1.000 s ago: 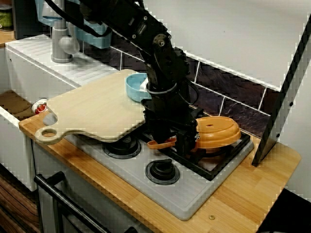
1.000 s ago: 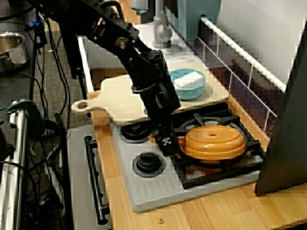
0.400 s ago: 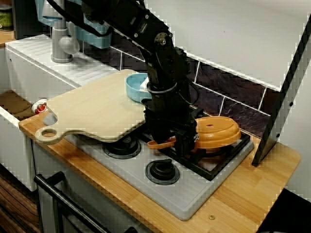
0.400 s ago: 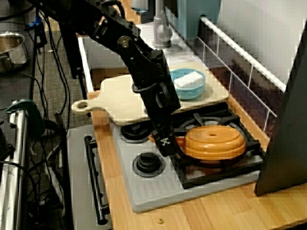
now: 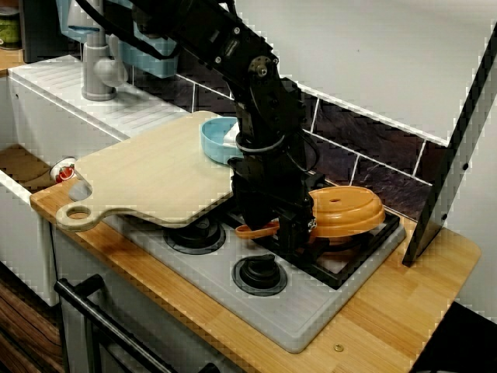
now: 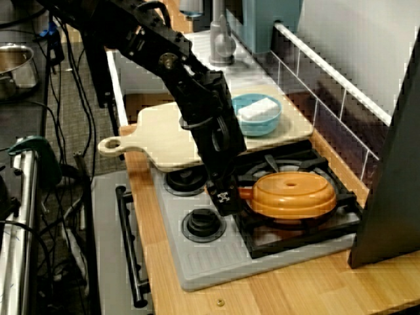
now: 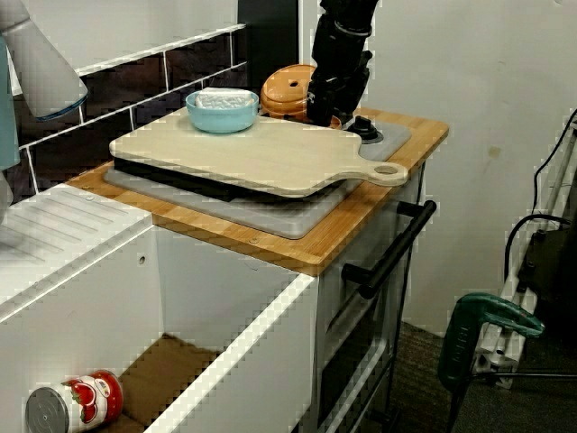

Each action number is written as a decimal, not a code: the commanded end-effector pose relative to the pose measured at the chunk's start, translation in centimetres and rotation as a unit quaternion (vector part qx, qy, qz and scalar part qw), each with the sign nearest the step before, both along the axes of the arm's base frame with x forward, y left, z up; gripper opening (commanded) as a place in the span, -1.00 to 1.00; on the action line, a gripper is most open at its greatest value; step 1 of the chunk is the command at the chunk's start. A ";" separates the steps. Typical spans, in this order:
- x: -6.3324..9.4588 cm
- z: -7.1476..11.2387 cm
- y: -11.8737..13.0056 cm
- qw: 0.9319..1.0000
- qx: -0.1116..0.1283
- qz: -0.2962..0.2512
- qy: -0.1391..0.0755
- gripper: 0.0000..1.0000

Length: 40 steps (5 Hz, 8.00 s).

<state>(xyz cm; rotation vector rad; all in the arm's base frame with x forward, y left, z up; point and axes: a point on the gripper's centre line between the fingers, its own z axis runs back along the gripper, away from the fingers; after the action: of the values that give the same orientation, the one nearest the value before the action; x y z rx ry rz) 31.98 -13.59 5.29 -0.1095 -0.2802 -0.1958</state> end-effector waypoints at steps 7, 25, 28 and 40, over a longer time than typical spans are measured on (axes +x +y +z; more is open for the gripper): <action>-0.1 -0.5 -0.3 0.998 0.043 -0.022 -0.041 -1.00; 1.2 6.8 2.8 0.899 -0.301 -0.257 0.186 -1.00; 0.4 4.8 0.8 0.902 -0.287 -0.257 0.197 -1.00; 0.4 3.6 2.2 0.973 -0.147 -0.150 0.097 1.00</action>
<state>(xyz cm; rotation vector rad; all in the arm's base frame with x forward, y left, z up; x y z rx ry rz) 31.55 -11.51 6.85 -0.4725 -0.0169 -0.4250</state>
